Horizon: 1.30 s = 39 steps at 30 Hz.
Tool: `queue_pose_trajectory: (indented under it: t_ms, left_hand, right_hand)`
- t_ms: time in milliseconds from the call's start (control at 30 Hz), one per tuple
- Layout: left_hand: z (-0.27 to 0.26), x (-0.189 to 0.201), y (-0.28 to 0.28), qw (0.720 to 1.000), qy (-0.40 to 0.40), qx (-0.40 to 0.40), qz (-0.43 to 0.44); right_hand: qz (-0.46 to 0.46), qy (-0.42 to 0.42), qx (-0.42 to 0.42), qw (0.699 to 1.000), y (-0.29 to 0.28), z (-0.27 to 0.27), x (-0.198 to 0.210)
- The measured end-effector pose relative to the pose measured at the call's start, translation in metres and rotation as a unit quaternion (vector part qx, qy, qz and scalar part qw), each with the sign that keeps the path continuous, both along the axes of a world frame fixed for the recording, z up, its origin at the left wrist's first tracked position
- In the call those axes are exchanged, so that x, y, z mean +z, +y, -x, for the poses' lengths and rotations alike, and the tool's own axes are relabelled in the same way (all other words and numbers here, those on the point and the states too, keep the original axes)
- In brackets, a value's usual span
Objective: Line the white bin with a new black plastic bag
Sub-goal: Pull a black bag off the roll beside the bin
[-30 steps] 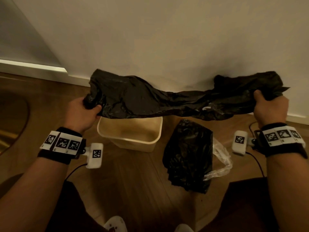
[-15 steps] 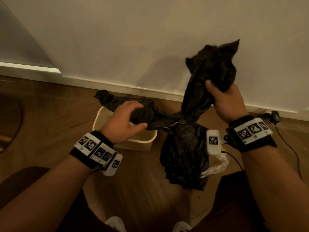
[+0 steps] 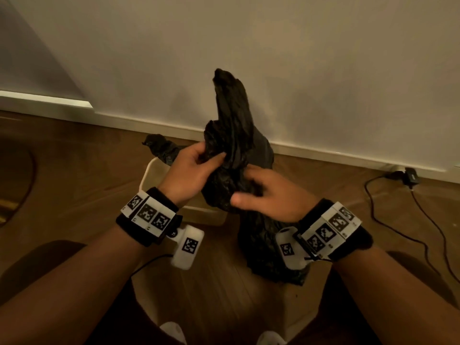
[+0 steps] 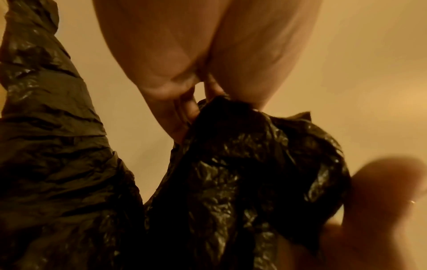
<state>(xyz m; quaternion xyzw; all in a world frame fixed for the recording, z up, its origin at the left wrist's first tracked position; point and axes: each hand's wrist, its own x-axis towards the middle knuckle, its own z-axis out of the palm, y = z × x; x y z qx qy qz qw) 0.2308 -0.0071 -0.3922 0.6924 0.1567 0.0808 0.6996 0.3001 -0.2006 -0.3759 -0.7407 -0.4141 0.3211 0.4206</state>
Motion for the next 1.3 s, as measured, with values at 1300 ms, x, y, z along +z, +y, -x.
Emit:
queue_pose_trajectory:
  t_ms: [1300]
  left_hand:
    - [-0.01,-0.009,0.027,0.93,0.11,-0.195,-0.291]
  right_hand:
    - [-0.235,0.33,-0.292,0.866,-0.027,-0.05,0.029]
